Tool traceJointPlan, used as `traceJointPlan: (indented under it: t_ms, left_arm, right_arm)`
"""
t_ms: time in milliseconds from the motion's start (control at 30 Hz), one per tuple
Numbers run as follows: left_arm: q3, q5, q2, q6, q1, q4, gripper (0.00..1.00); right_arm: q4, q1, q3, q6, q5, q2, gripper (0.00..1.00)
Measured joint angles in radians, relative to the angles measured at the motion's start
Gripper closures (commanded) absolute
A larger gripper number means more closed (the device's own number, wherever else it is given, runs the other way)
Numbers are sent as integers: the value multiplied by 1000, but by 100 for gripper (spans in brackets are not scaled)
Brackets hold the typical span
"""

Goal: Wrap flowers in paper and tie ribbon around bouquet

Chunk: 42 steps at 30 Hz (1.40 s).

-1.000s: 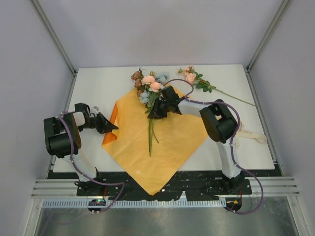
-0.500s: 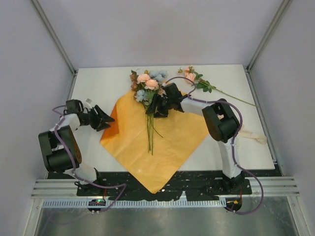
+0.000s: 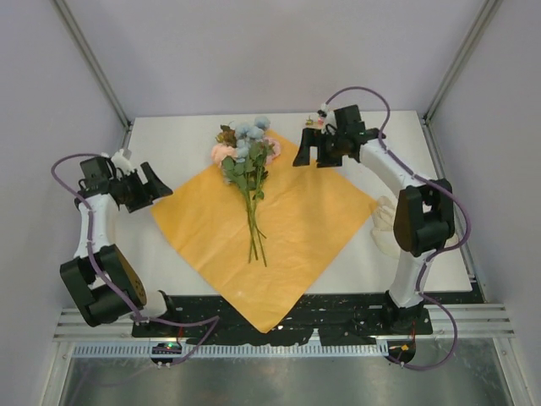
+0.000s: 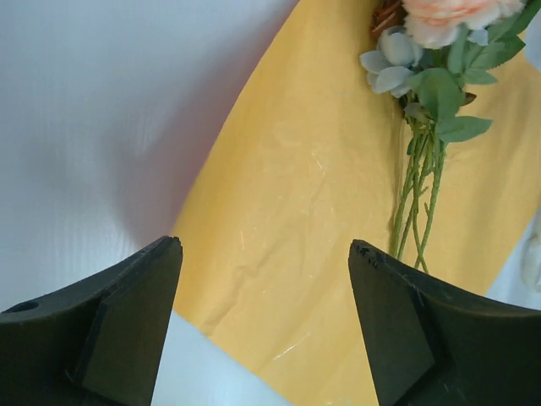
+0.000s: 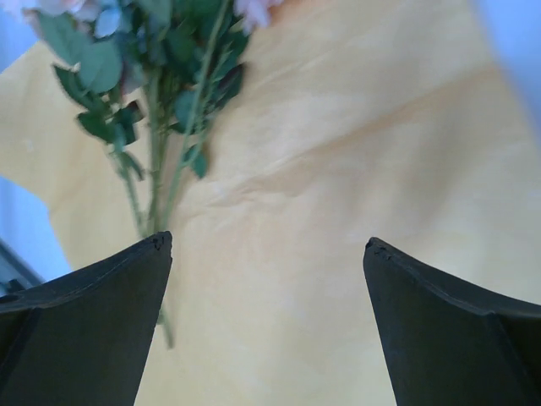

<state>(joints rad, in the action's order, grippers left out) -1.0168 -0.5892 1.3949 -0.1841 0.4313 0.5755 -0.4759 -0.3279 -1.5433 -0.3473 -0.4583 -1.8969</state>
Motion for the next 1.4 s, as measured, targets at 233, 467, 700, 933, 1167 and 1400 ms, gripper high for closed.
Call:
traceJointPlan:
  t_ms: [233,467,700,933,1167,1400]
  left_arm:
    - [-48,46,-95,130,-127,10,14]
    - [-93,69,-126,232,-253,29,14]
    - [-111,62,-165,275,-301,41,15]
    - [-139,85,-167,305,-303,103,15]
    - [-167,80,-153,278,-271,129,16]
    - [-216,22,-82,172,-209,114,16]
  right_arm:
    - [-170,213,-176,547,159,-12,3]
    - [-209,358,-378,922,311,-219,10]
    - [-272,407,-605,1065,328,-511,20]
    - [-316,395,-701,1128,304,-586,65]
    - [-378,395,-746,1164,296,-623,95]
    - [-449,431,-746,1138,235,-601,94]
